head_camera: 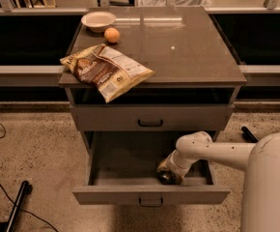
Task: Pick redbull can from middle drawer and place on counter
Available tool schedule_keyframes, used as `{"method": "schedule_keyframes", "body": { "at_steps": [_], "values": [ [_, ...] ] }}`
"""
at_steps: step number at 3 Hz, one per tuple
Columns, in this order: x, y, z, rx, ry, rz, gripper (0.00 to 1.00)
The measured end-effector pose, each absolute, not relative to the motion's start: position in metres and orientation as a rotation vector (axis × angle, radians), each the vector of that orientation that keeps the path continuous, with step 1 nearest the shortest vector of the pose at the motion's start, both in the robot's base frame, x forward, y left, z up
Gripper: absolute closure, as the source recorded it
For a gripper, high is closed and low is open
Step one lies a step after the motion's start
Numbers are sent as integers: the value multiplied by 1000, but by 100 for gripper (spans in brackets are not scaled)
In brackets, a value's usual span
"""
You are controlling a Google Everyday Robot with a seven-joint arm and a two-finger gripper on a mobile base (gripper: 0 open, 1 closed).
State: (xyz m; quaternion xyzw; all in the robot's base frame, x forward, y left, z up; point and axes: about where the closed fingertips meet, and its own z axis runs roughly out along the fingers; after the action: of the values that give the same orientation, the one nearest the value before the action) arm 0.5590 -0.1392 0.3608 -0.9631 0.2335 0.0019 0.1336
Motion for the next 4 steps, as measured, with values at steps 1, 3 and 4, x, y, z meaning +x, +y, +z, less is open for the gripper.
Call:
{"method": "schedule_keyframes", "body": {
  "at_steps": [1, 3, 4],
  "values": [
    [558, -134, 366, -2759, 699, 81, 63],
    [555, -145, 481, -2391, 647, 193, 100],
    [537, -188, 550, -2153, 563, 169, 100]
  ]
}}
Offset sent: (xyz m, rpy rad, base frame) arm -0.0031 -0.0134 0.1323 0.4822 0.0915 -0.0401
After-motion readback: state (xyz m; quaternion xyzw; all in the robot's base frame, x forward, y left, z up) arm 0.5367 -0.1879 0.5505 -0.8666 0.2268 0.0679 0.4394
